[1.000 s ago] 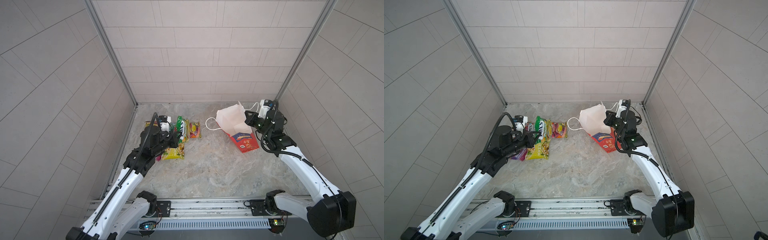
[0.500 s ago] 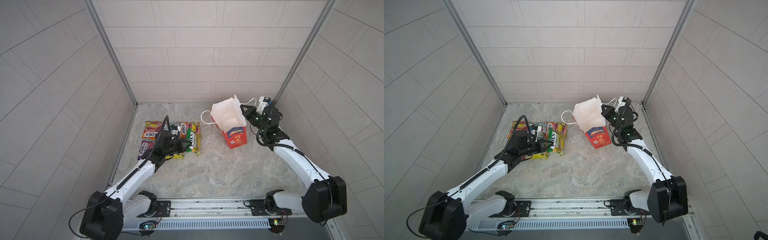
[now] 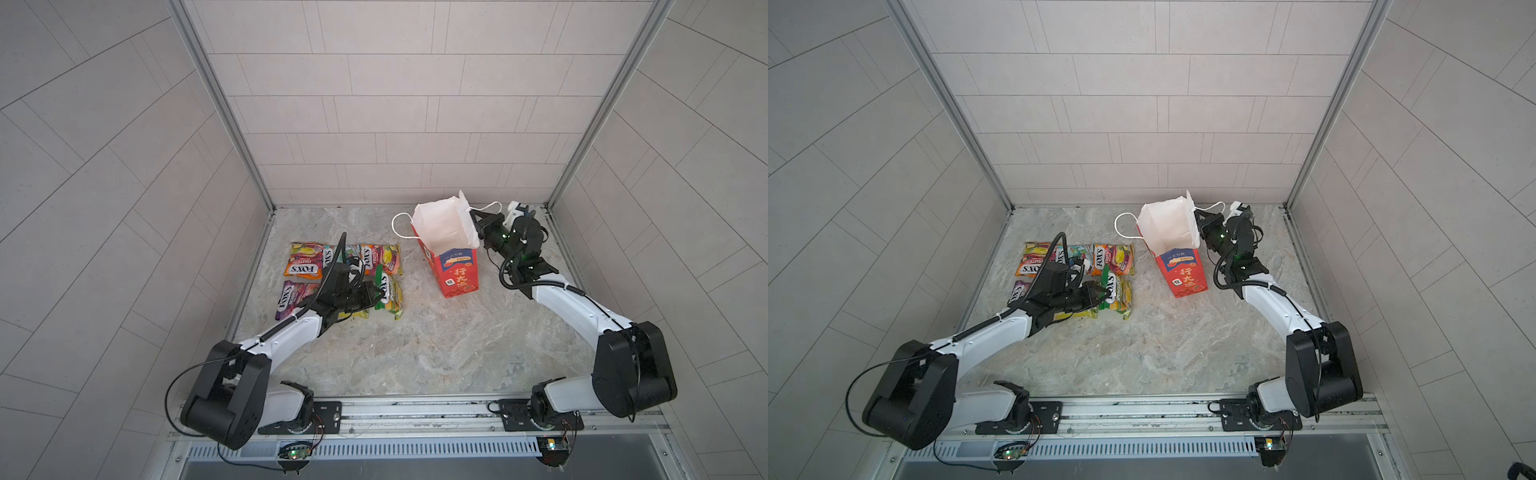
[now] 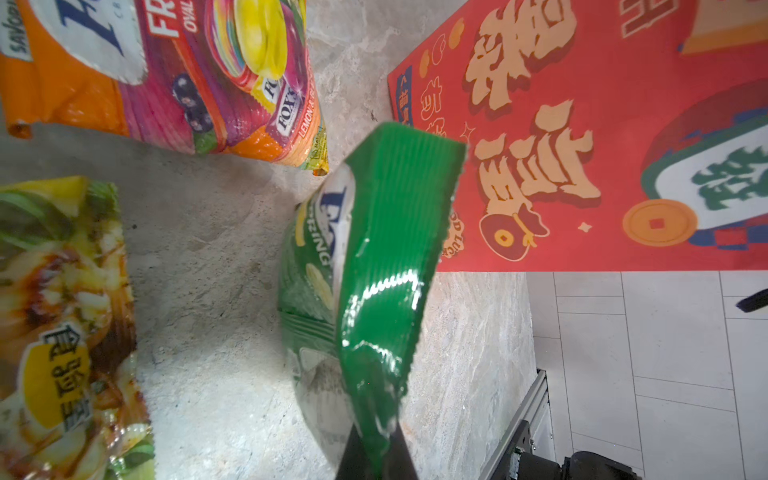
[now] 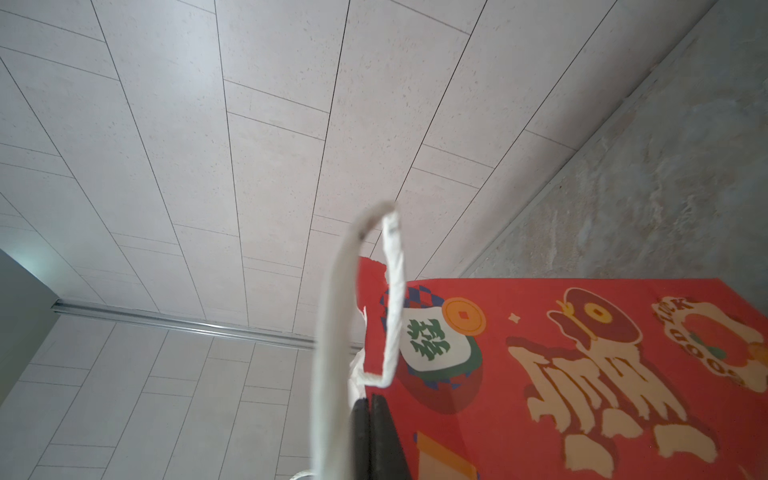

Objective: Take the snacks out of the paper bag
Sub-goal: 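Carry the green packet beside the yellow packet while the right gripper sets the bag upright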

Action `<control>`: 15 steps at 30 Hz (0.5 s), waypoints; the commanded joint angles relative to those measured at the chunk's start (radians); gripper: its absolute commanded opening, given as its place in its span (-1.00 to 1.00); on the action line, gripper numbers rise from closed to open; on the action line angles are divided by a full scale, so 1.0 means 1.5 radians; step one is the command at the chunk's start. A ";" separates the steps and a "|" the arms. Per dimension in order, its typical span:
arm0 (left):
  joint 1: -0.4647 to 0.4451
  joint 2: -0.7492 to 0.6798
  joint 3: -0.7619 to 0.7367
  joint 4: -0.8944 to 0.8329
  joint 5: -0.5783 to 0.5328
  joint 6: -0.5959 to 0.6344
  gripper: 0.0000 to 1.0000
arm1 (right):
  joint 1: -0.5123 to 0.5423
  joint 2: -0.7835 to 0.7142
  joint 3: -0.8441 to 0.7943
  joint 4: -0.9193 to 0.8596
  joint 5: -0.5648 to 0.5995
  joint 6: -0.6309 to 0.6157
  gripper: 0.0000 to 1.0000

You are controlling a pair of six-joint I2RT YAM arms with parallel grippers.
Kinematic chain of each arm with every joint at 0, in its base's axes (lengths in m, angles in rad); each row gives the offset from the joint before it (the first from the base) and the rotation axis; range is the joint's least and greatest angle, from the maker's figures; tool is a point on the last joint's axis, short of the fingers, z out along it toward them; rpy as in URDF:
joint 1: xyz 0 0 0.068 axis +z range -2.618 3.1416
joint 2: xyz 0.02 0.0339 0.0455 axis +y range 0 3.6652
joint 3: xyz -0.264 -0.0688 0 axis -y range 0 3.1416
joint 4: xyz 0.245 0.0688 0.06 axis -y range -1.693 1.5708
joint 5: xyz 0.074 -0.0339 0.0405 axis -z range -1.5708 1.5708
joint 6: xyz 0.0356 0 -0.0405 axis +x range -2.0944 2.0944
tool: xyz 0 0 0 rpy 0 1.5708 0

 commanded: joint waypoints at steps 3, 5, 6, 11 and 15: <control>0.001 -0.028 0.045 -0.155 -0.096 0.079 -1.00 | 0.010 -0.008 -0.012 0.030 0.015 0.036 -1.00; 0.001 -0.040 0.064 -0.218 -0.134 0.111 -1.00 | 0.010 -0.010 -0.016 0.031 0.016 0.035 -1.00; 0.001 -0.042 0.074 -0.242 -0.143 0.130 -1.00 | 0.010 -0.012 -0.019 0.026 0.022 0.032 -1.00; 0.001 -0.008 0.111 -0.298 -0.156 0.179 -0.88 | 0.013 -0.015 -0.034 0.030 0.042 0.032 -1.00; -0.002 0.030 0.114 -0.280 -0.137 0.176 -0.81 | 0.016 -0.018 -0.043 0.029 0.052 0.033 -1.00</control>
